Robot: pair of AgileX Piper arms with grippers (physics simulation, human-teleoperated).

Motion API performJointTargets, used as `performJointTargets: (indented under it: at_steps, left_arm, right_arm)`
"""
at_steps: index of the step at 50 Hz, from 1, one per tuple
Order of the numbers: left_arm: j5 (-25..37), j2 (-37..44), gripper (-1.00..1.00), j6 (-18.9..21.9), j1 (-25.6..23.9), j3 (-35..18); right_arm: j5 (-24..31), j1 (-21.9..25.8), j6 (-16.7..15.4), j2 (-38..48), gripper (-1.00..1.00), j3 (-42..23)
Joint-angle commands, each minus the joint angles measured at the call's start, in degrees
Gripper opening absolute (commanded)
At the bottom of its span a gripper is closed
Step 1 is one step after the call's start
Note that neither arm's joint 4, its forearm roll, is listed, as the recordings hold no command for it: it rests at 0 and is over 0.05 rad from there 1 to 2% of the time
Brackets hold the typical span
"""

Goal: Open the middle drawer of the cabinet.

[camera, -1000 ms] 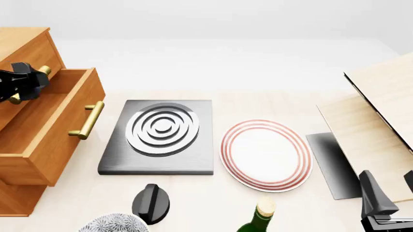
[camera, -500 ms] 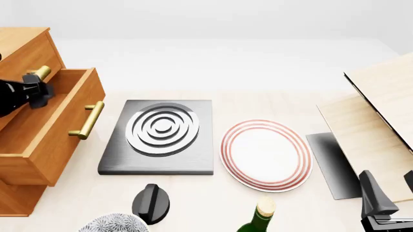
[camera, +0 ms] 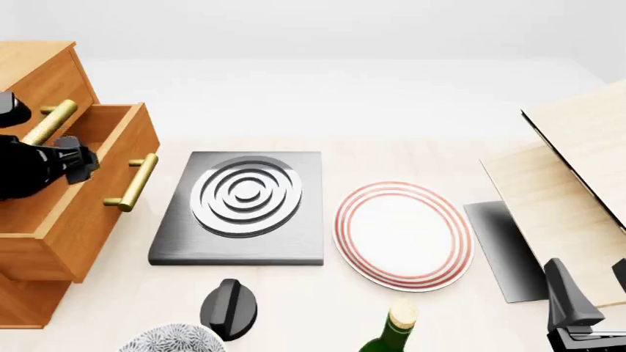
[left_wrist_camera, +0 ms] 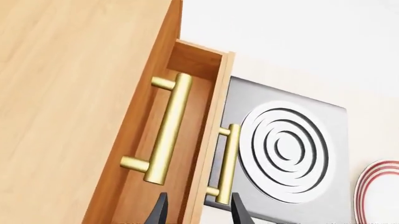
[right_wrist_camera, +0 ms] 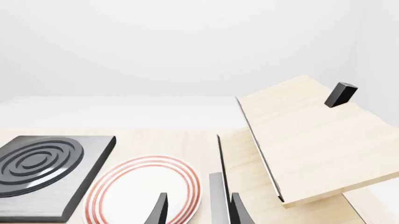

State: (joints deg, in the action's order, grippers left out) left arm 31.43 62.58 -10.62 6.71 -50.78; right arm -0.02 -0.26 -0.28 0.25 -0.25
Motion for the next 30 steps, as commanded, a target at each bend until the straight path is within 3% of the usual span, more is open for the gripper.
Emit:
performJointTargets:
  at_steps: [1, 30]
  left_arm:
    - [-1.0, 0.8, 1.00, -1.5, -2.0, 1.1]
    - [-1.9, 3.2, 1.00, -2.5, -5.1, 2.6]
  right_arm:
    - [0.1, 0.0, 0.1, -0.1, 1.00, 0.0]
    - [0.0, 0.0, 0.0, 0.0, 1.00, 0.0]
